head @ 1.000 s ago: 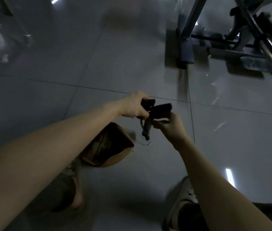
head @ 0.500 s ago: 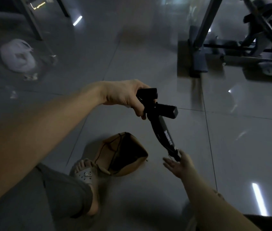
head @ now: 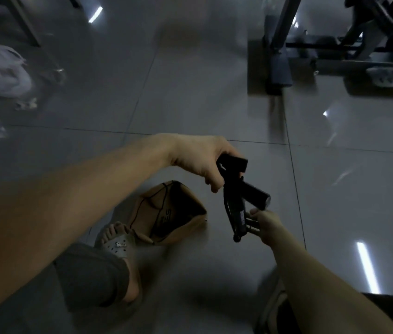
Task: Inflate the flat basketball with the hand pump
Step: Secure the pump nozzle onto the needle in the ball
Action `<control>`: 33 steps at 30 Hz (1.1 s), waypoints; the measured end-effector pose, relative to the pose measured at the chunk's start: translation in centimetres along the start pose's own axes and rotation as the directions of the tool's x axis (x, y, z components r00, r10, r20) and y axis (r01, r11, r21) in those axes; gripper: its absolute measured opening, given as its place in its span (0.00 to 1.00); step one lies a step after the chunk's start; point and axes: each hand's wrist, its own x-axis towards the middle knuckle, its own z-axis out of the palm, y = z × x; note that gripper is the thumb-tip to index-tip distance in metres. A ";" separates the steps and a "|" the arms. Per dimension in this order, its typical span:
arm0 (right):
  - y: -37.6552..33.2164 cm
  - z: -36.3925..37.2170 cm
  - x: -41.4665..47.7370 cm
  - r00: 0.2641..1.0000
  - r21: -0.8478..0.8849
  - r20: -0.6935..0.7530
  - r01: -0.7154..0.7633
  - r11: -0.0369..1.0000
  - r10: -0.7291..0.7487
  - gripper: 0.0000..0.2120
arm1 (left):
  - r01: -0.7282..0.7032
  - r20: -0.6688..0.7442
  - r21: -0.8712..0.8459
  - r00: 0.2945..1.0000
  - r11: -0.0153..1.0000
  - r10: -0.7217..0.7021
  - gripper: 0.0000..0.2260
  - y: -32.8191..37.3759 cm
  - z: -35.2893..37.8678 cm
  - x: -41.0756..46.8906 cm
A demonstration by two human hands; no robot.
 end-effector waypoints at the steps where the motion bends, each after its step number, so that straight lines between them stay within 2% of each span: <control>1: 0.3 -0.2 0.2 0.999 -0.013 -0.046 0.013 1.000 -0.013 0.07 | 0.005 0.003 0.003 1.000 1.000 -0.005 0.16 -0.5 0.7 0.6; 6: 2.5 -2.0 0.6 0.979 -0.011 -0.195 -0.070 0.997 0.066 0.10 | 0.054 0.021 0.082 0.998 0.995 -0.056 0.15 -2.6 4.2 3.5; 12: 5.9 -5.2 1.8 0.956 -0.094 -0.196 -0.238 0.967 0.216 0.14 | 0.042 0.014 0.283 0.999 0.958 -0.048 0.16 -5.1 8.1 7.1; 15: 4.8 -5.5 1.7 0.967 -0.111 -0.194 -0.191 0.975 0.167 0.14 | 0.016 -0.006 0.325 1.000 0.945 -0.015 0.16 -5.3 8.7 8.4; 18: 0.4 -4.7 0.8 0.986 -0.173 -0.163 -0.014 0.985 -0.015 0.12 | 0.037 -0.001 0.304 0.999 0.952 -0.039 0.17 -5.2 8.8 9.4; 20: -3.1 -4.1 -0.4 0.986 -0.291 -0.088 0.113 0.950 -0.144 0.11 | 0.037 0.022 0.280 0.999 0.959 -0.045 0.15 -4.9 8.8 9.6; 22: -6.1 -4.0 -2.3 0.986 -0.391 0.035 0.164 0.906 -0.164 0.09 | 0.040 0.044 0.249 0.998 0.968 -0.052 0.14 -5.0 9.0 9.7; 27: -9.7 -4.2 -7.4 0.965 -0.704 0.257 0.152 0.693 0.050 0.09 | 0.100 -0.041 0.085 0.994 0.991 -0.097 0.18 -6.0 9.3 8.9; 29: -9.7 -4.6 -8.4 0.939 -0.713 0.322 0.153 0.684 0.125 0.12 | 0.140 -0.108 -0.021 0.984 0.990 -0.142 0.20 -6.6 9.3 8.6; 31: -9.6 -4.9 -8.9 0.907 -0.677 0.389 0.163 0.718 0.161 0.15 | 0.177 -0.146 -0.148 0.969 0.973 -0.198 0.21 -7.2 9.4 8.3; 33: -9.4 -4.9 -9.2 0.861 -0.647 0.475 0.202 0.736 0.181 0.15 | 0.172 -0.196 -0.261 0.954 0.950 -0.226 0.18 -7.9 9.6 8.2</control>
